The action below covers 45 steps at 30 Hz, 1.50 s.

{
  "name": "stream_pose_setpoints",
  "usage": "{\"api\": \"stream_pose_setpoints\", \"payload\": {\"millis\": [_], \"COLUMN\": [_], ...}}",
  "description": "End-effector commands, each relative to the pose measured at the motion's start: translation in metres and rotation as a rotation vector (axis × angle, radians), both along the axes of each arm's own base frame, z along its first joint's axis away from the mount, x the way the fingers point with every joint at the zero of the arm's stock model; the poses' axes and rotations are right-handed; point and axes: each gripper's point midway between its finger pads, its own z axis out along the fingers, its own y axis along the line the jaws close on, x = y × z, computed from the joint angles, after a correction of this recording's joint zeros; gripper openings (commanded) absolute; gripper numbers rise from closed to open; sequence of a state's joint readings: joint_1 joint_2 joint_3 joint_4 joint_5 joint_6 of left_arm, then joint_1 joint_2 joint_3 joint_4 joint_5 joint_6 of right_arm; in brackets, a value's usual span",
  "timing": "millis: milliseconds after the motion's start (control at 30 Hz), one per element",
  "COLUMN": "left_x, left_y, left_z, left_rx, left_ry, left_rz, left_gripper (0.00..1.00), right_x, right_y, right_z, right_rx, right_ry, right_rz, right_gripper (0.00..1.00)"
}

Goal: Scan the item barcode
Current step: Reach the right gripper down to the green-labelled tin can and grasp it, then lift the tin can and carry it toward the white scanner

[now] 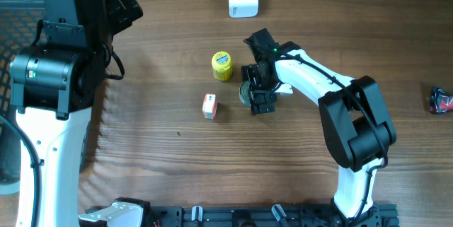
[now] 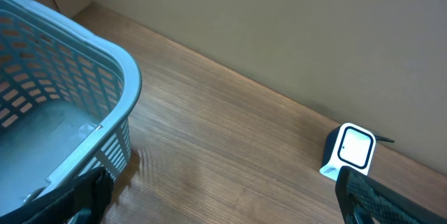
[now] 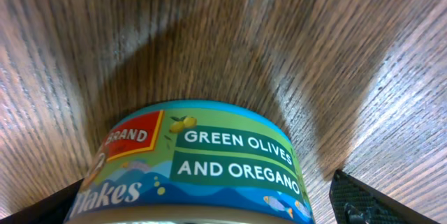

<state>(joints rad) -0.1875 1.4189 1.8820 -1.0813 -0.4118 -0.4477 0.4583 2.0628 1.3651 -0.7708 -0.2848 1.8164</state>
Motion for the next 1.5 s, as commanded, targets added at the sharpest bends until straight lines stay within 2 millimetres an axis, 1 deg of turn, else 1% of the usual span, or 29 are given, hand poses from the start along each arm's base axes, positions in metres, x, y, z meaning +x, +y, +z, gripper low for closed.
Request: {"api": "stream_pose_setpoints", "payload": {"millis": [0, 33, 100, 133, 233, 267, 367, 433, 500, 600, 633, 667, 733, 800, 867, 967, 1067, 1133, 1167, 1233, 1333, 1400, 1467], "left_x": [-0.005, -0.005, -0.005, -0.005, -0.005, -0.006, -0.006, -0.006, -0.006, -0.006, -0.006, -0.007, -0.008, -0.008, -0.009, -0.009, -0.009, -0.009, -0.009, -0.009, -0.009, -0.009, -0.009], "left_y": [0.005, 0.005, 0.005, 0.005, 0.005, 0.005, 0.005, 0.005, 0.005, 0.004, 0.004, 0.004, 0.004, 0.005, 0.005, 0.005, 0.005, 0.005, 0.005, 0.005, 0.005, 0.005, 0.005], "left_z": [0.004, 0.004, 0.004, 0.004, 0.003, 0.002, 0.002, 0.002, 0.002, 0.001, 0.001, 0.001, -0.001, -0.002, -0.002, -0.002, -0.002, -0.002, -0.002, -0.002, -0.003, -0.003, -0.003], "left_rx": [-0.002, -0.002, -0.002, -0.002, -0.002, -0.001, -0.001, -0.001, -0.001, -0.013, -0.021, -0.020, -0.018, -0.018, -0.017, -0.017, -0.017, -0.017, -0.017, -0.017, -0.017, -0.017, -0.017], "left_ry": [-0.013, -0.013, -0.013, -0.013, -0.009, -0.006, -0.006, -0.005, -0.003, -0.005, -0.005, -0.003, 0.004, 0.008, 0.011, 0.011, 0.011, 0.011, 0.011, 0.011, 0.014, 0.014, 0.014], "left_rz": [0.020, 0.020, 0.020, 0.020, 0.020, 0.020, 0.020, 0.020, 0.020, 0.023, 0.028, 0.028, 0.029, 0.029, 0.029, 0.029, 0.029, 0.029, 0.029, 0.029, 0.029, 0.029, 0.029], "left_gripper": [1.00, 1.00, 1.00, 1.00, 1.00, 1.00, 1.00, 1.00, 1.00, 1.00, 1.00, 1.00, 1.00, 1.00, 1.00, 1.00, 1.00, 1.00, 1.00, 1.00, 1.00, 1.00, 1.00], "right_x": [-0.003, -0.002, -0.004, -0.007, -0.010, -0.009, -0.007, -0.010, -0.014, -0.024, -0.027, -0.032, -0.039, -0.040, -0.041, -0.042, -0.046, -0.049, -0.050, -0.051, -0.058, -0.061, -0.062], "right_y": [-0.001, -0.003, -0.007, -0.010, -0.016, -0.017, -0.019, -0.016, -0.006, 0.014, 0.018, 0.024, 0.029, 0.034, 0.041, 0.043, 0.036, 0.038, 0.039, 0.039, 0.041, 0.040, 0.042], "right_z": [-0.011, -0.012, -0.013, -0.013, -0.014, -0.015, -0.015, -0.015, -0.012, -0.002, 0.001, 0.006, 0.016, 0.026, 0.044, 0.064, 0.077, 0.092, 0.096, 0.096, 0.109, 0.111, 0.117], "right_rx": [-0.010, -0.019, -0.035, -0.048, -0.074, -0.083, -0.085, -0.062, 0.010, 0.162, 0.207, 0.276, 0.377, 0.472, 0.622, 0.764, 0.844, 0.937, 0.963, 0.964, 1.034, 1.039, 1.071], "right_ry": [0.010, -0.003, -0.014, -0.008, -0.015, -0.030, -0.069, -0.074, -0.071, -0.075, -0.075, -0.068, -0.047, -0.063, -0.094, -0.095, -0.074, -0.079, -0.081, -0.072, -0.050, -0.032, -0.030], "right_rz": [0.055, 0.088, 0.153, 0.174, 0.246, 0.291, 0.405, 0.459, 0.498, 0.580, 0.600, 0.622, 0.628, 0.644, 0.656, 0.624, 0.587, 0.572, 0.568, 0.563, 0.540, 0.530, 0.517], "right_gripper": [0.97, 0.95, 0.86, 0.82, 0.76, 0.70, 0.66, 0.65, 0.65, 0.65, 0.64, 0.63, 0.63, 0.63, 0.63, 0.63, 0.63, 0.63, 0.63, 0.63, 0.62, 0.62, 0.61]}}
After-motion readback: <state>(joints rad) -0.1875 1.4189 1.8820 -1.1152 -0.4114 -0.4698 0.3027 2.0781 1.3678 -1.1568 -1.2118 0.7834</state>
